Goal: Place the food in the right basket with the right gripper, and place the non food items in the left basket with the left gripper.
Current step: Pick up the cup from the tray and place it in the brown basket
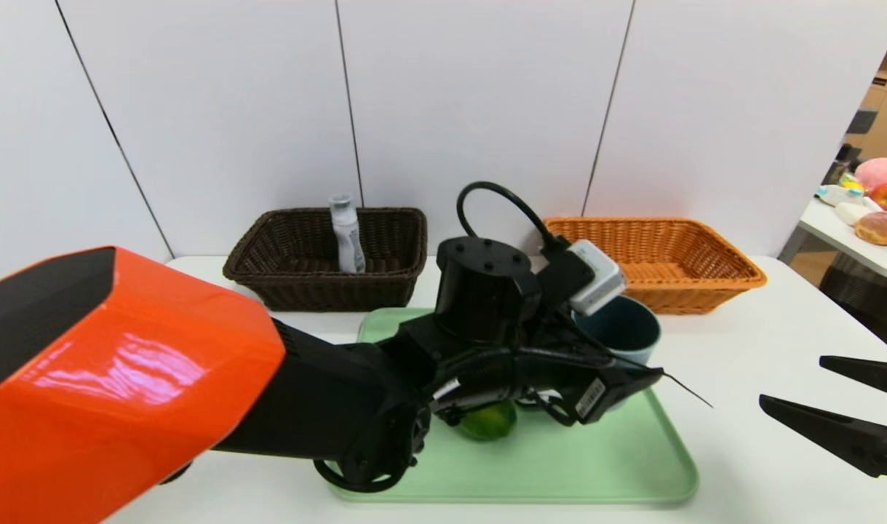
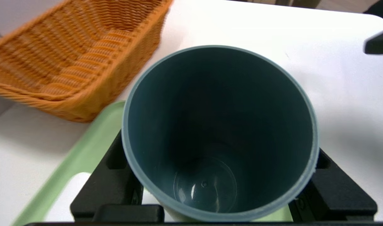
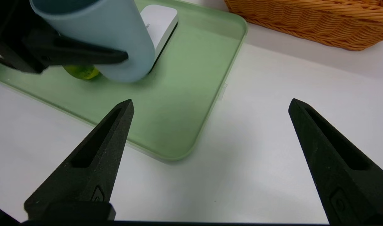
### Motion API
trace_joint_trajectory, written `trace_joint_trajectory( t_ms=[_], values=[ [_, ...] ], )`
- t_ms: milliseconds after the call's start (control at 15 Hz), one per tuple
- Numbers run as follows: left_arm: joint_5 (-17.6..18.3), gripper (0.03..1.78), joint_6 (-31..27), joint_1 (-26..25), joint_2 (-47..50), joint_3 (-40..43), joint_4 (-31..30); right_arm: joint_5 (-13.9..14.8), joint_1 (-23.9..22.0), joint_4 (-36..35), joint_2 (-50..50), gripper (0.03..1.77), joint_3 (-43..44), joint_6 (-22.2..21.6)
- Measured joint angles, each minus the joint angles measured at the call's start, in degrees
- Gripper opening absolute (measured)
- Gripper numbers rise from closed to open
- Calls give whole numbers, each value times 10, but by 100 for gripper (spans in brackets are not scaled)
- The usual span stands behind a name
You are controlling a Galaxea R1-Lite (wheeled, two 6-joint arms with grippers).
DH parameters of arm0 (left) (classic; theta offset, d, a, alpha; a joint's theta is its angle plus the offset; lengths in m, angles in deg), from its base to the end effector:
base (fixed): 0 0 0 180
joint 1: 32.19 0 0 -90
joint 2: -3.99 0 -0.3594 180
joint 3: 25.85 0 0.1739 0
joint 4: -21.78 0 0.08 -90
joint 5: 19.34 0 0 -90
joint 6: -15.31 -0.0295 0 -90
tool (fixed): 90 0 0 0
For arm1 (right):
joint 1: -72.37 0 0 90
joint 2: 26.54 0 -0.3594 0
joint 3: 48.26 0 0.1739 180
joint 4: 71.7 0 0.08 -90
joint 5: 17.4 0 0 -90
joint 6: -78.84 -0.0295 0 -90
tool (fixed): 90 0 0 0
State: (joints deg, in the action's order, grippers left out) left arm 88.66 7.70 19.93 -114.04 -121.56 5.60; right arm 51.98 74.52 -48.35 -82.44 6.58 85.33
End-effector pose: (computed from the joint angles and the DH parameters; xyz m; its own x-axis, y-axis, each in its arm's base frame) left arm 0.2613 -0.3507 0.2396 0.3367 -0.9361 -0.1017 0.9397 0.3273 0.0989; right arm 0.0699 0.0130 0.2499 0.8385 0.3839 -0.3868 -0.4000 0.9156 0.0417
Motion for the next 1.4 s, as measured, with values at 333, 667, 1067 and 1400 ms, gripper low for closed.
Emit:
trace_joint_trajectory(
  t_ms=[333,667,1067,1400],
  values=[
    [1,117,-1,-83,43,-40,54,-1,-1,0,8,170,0,-13],
    [2,117,-2,-202,63,-82,98,-1,-1,0,10,170,-2,-14],
    [4,116,-4,-325,59,-99,120,-1,-1,0,10,170,-3,-14],
    [5,116,-4,-347,44,-100,145,-1,-1,0,9,170,-3,-13]
  ],
)
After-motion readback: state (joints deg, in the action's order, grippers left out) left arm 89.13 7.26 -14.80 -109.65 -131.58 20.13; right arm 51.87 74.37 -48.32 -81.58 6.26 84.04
